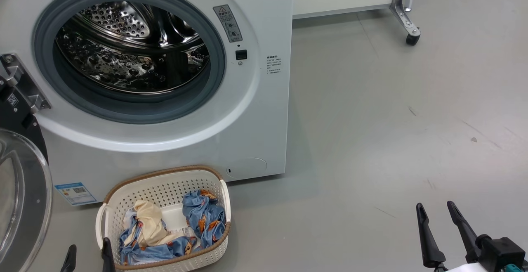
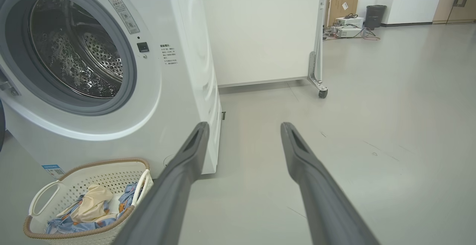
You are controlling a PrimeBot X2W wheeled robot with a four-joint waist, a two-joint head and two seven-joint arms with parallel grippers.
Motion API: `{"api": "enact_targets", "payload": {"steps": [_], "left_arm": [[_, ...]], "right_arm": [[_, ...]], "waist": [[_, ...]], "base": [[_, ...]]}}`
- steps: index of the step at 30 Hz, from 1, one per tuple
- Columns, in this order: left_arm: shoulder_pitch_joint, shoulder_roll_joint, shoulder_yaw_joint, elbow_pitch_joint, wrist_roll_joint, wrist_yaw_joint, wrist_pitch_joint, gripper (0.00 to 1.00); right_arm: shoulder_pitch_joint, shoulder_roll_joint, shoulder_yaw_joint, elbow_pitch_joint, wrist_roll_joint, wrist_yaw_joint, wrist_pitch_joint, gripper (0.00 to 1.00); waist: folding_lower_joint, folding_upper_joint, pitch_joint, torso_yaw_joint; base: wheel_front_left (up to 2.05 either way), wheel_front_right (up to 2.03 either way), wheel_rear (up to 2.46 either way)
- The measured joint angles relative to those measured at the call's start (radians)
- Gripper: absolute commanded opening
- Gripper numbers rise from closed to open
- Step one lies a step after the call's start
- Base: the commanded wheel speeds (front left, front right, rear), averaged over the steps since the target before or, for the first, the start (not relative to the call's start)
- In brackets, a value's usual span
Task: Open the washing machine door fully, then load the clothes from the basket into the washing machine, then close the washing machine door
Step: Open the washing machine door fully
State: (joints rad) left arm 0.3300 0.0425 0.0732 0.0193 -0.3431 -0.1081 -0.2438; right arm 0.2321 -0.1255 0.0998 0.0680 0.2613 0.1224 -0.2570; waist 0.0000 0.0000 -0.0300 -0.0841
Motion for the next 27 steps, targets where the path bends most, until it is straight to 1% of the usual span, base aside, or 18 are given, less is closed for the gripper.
{"api": "enact_targets", "payload": {"steps": [4,9,22,27], "left_arm": [[0.0,0.002,-0.015,-0.001,0.004,-0.005,-0.004,1.0],[0.0,0.002,-0.02,-0.002,0.007,-0.006,-0.004,1.0],[-0.001,0.002,-0.031,-0.001,0.01,-0.006,-0.005,1.0],[-0.001,0.002,-0.014,-0.006,0.01,-0.005,-0.005,1.0]], "right_arm": [[0.0,0.002,-0.016,-0.007,-0.008,0.0,0.0,1.0],[0.0,0.002,-0.018,-0.014,-0.015,0.0,0.0,1.0],[-0.003,0.001,0.006,-0.017,-0.021,0.0,0.0,1.0],[-0.004,-0.001,0.027,-0.013,-0.025,0.0,0.0,1.0]], "waist": [[0.0,0.0,0.004,0.003],[0.0,0.0,0.009,0.025],[0.0,0.0,0.012,0.111],[0.0,0.0,0.007,0.143]], "base": [[0.0,0.0,0.0],[0.0,0.0,0.0],[0.0,0.0,0.0],[0.0,0.0,0.0]]}}
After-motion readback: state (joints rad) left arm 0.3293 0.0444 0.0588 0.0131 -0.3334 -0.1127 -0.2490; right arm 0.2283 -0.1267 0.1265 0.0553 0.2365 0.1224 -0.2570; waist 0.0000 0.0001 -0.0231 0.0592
